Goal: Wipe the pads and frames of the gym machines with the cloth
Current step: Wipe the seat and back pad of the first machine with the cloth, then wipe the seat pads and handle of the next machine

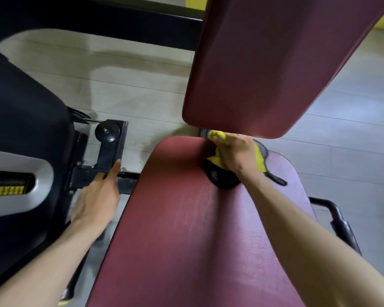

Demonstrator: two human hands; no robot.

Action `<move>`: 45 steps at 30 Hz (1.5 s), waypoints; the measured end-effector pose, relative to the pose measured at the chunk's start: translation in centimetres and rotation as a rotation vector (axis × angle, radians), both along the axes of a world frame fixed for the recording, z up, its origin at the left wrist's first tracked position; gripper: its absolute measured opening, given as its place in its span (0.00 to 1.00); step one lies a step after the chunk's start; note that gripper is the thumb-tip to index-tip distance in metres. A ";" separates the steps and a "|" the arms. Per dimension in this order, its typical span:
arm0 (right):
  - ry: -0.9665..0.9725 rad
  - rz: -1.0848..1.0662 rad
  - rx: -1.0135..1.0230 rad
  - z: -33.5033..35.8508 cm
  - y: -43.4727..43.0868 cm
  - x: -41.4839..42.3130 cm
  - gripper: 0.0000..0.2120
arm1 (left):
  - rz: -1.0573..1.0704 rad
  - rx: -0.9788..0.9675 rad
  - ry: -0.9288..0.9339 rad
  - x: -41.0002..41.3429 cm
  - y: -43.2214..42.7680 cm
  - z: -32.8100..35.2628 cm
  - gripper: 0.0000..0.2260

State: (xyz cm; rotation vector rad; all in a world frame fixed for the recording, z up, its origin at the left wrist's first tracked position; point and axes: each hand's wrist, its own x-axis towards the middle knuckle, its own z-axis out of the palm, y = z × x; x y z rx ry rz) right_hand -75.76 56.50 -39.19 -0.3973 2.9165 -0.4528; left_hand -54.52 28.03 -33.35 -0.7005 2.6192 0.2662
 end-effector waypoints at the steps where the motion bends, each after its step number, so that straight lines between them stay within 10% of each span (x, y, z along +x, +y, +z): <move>1: 0.011 0.080 -0.035 0.4 -1.7 0.9 0.25 | 0.005 0.004 0.001 -0.1 0.0 0.0 0.29; 14: -0.076 0.537 -0.295 3.3 -2.4 14.8 0.24 | 0.071 0.005 0.077 0.4 -0.2 -0.6 0.25; 28: -0.456 -0.040 -0.520 15.9 4.9 20.6 0.28 | 0.164 0.116 0.224 1.5 10.4 9.5 0.22; 34: -0.389 -0.326 -0.784 23.0 7.0 16.5 0.07 | 0.094 0.242 0.342 -1.3 12.8 17.5 0.23; 45: -0.256 -0.394 -0.846 40.5 12.6 16.2 0.07 | -0.076 0.149 0.477 0.4 16.2 33.2 0.21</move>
